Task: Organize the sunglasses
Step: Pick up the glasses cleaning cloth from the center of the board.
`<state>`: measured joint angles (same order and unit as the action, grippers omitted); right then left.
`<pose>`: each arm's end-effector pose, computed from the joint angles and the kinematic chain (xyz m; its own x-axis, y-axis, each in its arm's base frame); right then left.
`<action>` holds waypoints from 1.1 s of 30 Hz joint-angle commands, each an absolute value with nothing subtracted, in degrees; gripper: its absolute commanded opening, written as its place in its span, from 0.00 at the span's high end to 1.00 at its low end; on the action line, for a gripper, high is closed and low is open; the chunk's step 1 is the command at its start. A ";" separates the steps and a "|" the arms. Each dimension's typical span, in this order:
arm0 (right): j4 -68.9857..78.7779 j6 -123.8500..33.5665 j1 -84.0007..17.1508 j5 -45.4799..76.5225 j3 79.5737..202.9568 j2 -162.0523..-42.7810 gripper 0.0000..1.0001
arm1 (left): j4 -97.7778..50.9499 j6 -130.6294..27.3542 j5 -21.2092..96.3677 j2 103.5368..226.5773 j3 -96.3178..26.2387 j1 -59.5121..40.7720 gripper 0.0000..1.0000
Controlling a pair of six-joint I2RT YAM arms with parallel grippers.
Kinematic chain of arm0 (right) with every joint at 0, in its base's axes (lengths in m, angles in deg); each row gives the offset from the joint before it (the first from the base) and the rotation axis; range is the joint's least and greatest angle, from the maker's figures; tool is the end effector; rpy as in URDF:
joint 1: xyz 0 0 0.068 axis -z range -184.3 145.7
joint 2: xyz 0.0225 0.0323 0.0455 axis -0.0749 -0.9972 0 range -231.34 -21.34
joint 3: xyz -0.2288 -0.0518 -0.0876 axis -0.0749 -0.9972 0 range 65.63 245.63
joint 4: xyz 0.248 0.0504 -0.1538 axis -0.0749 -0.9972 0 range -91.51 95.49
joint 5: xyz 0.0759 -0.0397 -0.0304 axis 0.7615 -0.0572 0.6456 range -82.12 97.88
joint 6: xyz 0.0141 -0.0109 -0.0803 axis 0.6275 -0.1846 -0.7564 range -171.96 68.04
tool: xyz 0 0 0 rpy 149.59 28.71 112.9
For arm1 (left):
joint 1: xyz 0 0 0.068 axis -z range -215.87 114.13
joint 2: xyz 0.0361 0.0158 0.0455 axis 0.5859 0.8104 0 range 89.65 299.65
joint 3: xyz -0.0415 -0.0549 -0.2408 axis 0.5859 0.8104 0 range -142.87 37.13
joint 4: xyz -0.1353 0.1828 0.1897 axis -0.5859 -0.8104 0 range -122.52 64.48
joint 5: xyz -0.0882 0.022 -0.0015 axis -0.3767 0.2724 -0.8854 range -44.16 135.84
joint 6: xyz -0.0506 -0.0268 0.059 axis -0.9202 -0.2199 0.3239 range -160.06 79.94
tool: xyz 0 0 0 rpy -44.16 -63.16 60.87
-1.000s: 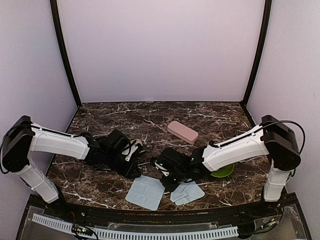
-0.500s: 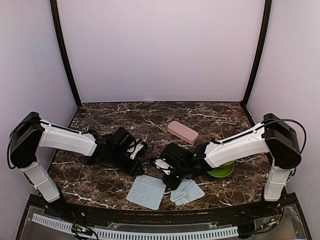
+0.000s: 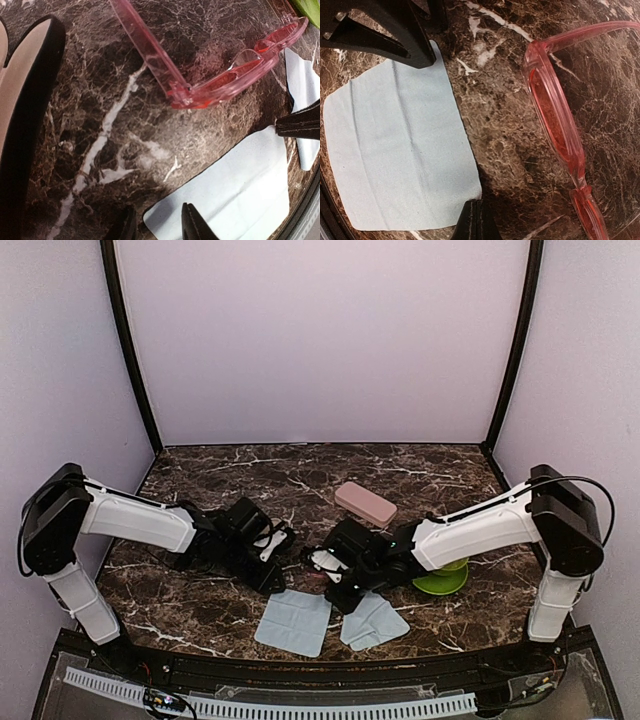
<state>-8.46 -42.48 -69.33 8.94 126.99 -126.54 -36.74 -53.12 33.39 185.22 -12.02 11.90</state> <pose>0.1699 0.3681 0.0708 -0.5022 -0.6886 -0.5232 -0.8393 0.5337 0.1032 0.2294 -0.2754 0.0690 -0.7340 0.4802 -0.4802 0.6515 0.6975 -0.2984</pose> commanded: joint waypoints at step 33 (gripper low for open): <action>-3.50 -40.09 -68.28 10.45 123.82 -123.79 1.00 | -37.97 -55.08 34.99 185.74 -10.77 14.14 0.91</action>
<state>-5.10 -40.71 -68.74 9.88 124.44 -125.69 -36.30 -54.41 33.44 185.66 -11.58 13.80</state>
